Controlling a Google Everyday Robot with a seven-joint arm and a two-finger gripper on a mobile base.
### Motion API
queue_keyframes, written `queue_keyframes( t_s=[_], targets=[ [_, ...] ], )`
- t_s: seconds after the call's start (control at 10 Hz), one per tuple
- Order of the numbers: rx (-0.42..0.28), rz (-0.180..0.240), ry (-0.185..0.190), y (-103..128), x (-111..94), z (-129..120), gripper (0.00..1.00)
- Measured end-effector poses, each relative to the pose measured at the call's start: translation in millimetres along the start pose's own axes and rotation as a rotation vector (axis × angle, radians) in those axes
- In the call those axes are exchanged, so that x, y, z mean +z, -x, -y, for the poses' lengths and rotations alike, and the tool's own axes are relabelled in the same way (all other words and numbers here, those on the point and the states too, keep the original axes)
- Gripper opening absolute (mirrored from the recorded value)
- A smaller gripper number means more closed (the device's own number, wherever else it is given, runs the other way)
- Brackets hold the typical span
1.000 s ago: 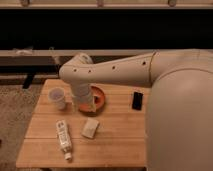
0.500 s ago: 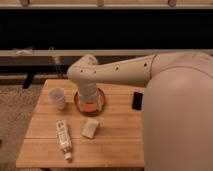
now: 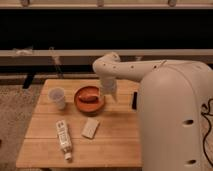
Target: Place the eraser in the ceramic cup
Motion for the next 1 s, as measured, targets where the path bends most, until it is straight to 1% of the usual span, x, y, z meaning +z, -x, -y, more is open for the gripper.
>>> queue_keyframes(
  t_s=[0.1, 0.2, 0.3, 0.6, 0.8, 1.0],
  targets=[
    [0.019, 0.002, 0.001, 16, 7, 14, 0.65],
    [0.052, 0.005, 0.007, 39, 16, 38, 0.65],
    [0.079, 0.008, 0.013, 55, 25, 60, 0.65],
    [0.166, 0.032, 0.043, 92, 48, 140, 0.65],
    [0.197, 0.049, 0.060, 104, 56, 163, 0.65],
    [0.202, 0.054, 0.077, 106, 69, 166, 0.65]
  ],
)
